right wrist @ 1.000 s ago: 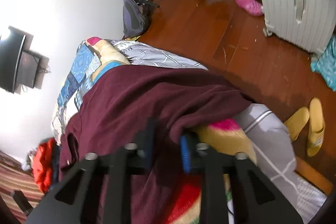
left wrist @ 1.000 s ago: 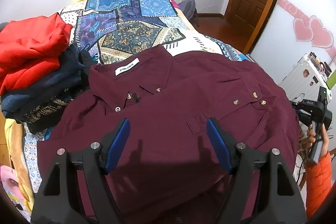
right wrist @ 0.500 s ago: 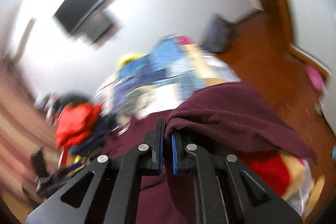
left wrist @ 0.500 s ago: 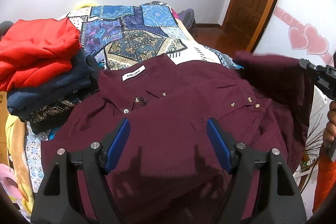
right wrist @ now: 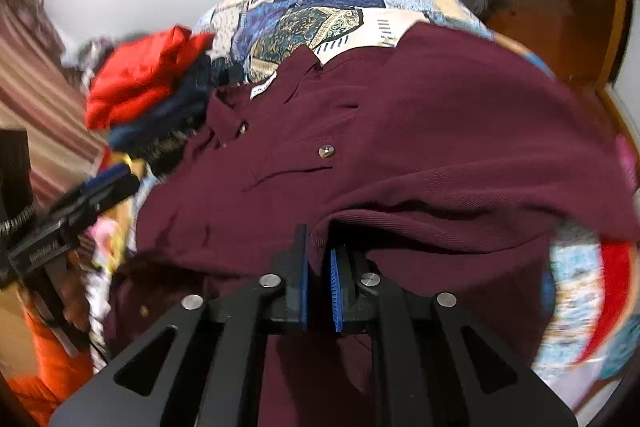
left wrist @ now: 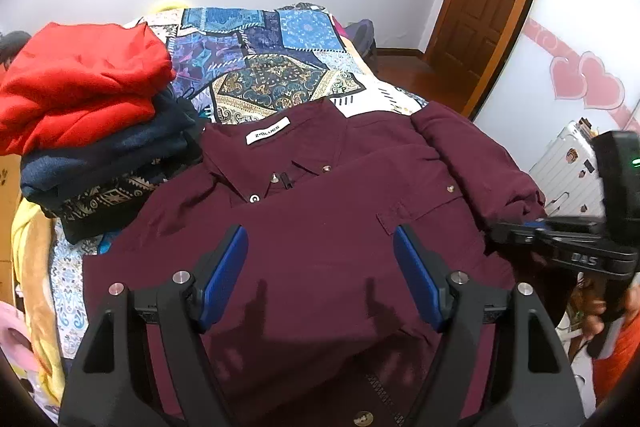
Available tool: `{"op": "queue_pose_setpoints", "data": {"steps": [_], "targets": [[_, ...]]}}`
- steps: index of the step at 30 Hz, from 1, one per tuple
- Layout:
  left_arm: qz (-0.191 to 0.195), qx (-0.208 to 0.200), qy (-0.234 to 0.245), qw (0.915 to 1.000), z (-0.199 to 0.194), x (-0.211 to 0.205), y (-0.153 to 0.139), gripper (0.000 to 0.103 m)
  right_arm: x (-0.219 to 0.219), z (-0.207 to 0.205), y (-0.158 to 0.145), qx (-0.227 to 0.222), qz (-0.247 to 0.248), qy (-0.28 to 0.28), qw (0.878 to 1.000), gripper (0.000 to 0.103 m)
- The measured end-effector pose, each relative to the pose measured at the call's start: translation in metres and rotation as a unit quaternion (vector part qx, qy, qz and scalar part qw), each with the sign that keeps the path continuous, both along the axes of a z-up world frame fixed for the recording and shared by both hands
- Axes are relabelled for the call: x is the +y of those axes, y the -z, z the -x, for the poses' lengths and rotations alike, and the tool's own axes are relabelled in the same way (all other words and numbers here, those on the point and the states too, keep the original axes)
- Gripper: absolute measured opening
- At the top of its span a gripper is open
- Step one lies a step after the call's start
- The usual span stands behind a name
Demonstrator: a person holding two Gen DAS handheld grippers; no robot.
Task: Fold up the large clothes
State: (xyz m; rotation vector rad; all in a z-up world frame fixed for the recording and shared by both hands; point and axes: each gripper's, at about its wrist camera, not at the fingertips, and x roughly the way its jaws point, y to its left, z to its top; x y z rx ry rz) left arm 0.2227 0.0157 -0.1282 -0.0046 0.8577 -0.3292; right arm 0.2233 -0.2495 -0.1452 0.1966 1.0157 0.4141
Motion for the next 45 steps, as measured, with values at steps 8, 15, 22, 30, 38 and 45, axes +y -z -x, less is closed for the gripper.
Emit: {"op": "queue_pose_setpoints", "data": {"steps": [8, 15, 22, 30, 38, 45], "targets": [[-0.014, -0.026, 0.007, 0.9995, 0.005, -0.013, -0.011, 0.074, -0.03, 0.017, -0.028, -0.054, 0.002, 0.041, 0.998, 0.054], [-0.016, -0.042, 0.012, 0.9989, 0.005, -0.023, -0.018, 0.081, -0.075, 0.021, -0.033, -0.059, -0.014, 0.145, 0.988, 0.065], [-0.018, -0.047, 0.019, 0.9986, 0.0, -0.034, -0.019, 0.083, -0.131, 0.015, -0.006, -0.015, -0.081, 0.261, 0.962, 0.065], [-0.024, -0.042, 0.028, 0.9984, -0.001, -0.043, -0.016, 0.083, -0.17, 0.001, 0.05, 0.061, -0.177, 0.335, 0.923, 0.065], [-0.017, -0.034, 0.017, 0.9991, -0.008, -0.04, -0.015, 0.083, -0.188, -0.011, 0.067, 0.057, -0.199, 0.37, 0.905, 0.058], [-0.022, -0.039, -0.005, 0.999, -0.006, -0.026, -0.015, 0.083, -0.179, -0.023, 0.026, -0.008, -0.141, 0.351, 0.926, 0.014]]}}
